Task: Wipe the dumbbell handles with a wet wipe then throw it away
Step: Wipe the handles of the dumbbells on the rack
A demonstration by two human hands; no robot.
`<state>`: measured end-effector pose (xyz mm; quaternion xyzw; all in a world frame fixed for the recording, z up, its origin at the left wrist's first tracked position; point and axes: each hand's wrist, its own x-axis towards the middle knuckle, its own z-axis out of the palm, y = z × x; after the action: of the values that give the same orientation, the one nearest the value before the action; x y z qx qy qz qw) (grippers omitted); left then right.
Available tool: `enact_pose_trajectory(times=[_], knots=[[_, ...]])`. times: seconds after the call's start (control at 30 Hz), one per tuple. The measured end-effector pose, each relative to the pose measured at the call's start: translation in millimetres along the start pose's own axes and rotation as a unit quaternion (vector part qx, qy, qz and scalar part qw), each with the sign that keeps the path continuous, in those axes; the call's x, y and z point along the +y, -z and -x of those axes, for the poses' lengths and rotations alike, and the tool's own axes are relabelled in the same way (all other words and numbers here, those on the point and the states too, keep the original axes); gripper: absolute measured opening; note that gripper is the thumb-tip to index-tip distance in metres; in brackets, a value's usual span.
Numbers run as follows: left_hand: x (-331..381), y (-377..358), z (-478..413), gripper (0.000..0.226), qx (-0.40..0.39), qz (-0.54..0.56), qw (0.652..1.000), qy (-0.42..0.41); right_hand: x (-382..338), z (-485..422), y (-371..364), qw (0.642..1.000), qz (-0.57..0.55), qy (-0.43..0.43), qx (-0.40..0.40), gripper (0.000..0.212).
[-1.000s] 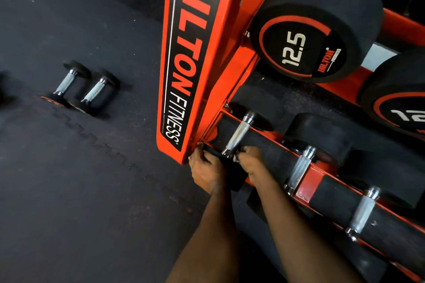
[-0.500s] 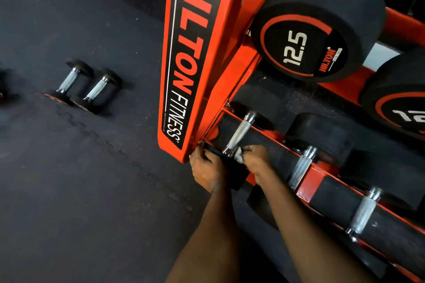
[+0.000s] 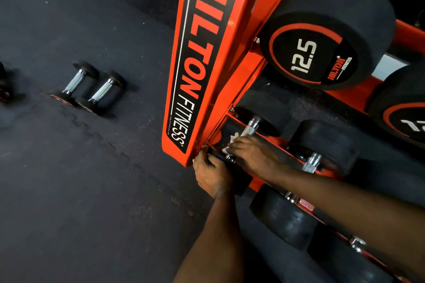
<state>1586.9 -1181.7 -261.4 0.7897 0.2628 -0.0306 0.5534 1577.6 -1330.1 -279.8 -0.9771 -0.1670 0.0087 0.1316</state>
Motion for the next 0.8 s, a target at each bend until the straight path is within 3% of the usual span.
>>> enact_pose_trajectory(times=[0.17, 0.33, 0.47, 0.5, 0.63, 0.8], knots=[[-1, -1, 0, 0.044, 0.004, 0.014, 1.0, 0.014, 16, -12, 20, 0.99, 0.026, -0.128, 0.044, 0.045], [0, -1, 1, 0.049, 0.01, 0.006, 1.0, 0.007, -12, 1, 16, 1.0, 0.003, 0.008, -0.027, 0.048], [1, 0, 1, 0.051, 0.005, 0.011, 1.0, 0.011, 7, -3, 11, 0.986, 0.012, -0.156, 0.063, 0.044], [1, 0, 1, 0.048, 0.004, 0.009, 1.0, 0.012, 3, -2, 6, 0.985, 0.007, -0.164, 0.058, 0.045], [2, 1, 1, 0.043, 0.004, 0.004, 1.0, 0.007, -10, 10, -2, 1.0, -0.01, -0.004, -0.002, 0.044], [4, 2, 4, 0.051, 0.011, 0.004, 1.0, 0.001, 10, 7, 12, 0.977, -0.029, -0.196, 0.078, 0.05]])
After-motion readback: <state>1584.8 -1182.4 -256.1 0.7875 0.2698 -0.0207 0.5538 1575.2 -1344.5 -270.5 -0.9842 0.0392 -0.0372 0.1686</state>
